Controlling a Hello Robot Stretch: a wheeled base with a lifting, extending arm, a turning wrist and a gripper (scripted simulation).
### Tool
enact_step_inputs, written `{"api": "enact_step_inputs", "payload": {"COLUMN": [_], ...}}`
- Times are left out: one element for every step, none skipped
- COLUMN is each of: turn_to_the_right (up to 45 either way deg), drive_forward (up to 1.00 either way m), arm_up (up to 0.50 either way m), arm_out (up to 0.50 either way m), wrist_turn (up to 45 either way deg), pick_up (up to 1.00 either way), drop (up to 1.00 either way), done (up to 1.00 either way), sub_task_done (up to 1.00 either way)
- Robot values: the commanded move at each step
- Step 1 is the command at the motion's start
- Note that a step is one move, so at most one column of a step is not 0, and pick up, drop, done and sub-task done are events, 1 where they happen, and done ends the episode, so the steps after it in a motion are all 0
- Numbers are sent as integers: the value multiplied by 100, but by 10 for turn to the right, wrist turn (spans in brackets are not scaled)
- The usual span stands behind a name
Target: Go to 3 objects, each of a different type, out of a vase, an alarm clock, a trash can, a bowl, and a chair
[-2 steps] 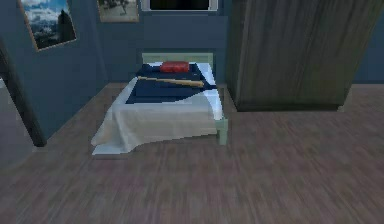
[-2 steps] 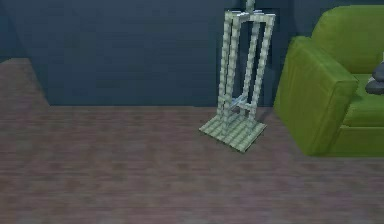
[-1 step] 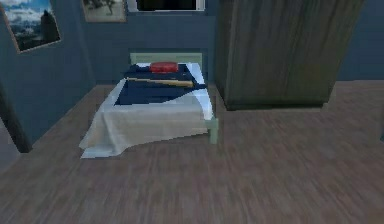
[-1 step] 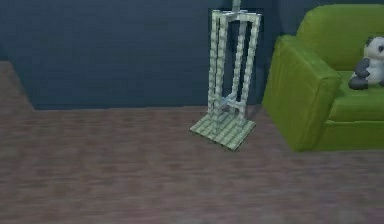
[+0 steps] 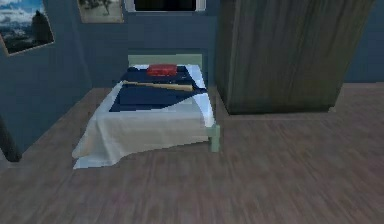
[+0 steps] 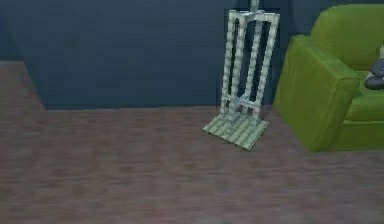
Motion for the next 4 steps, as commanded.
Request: {"api": "enact_step_inputs", "payload": {"turn_to_the_right": [-450, 0, -120, 0], "drive_forward": [0, 70, 0, 80], "arm_up": [0, 0, 0, 0], "arm_out": [0, 0, 0, 0], "wrist_turn": [0, 0, 0, 0], "pick_up": [0, 0, 0, 0], "drop": [0, 0, 0, 0], "done": [0, 0, 0, 0], "sub_task_done": [0, 0, 0, 0]}}
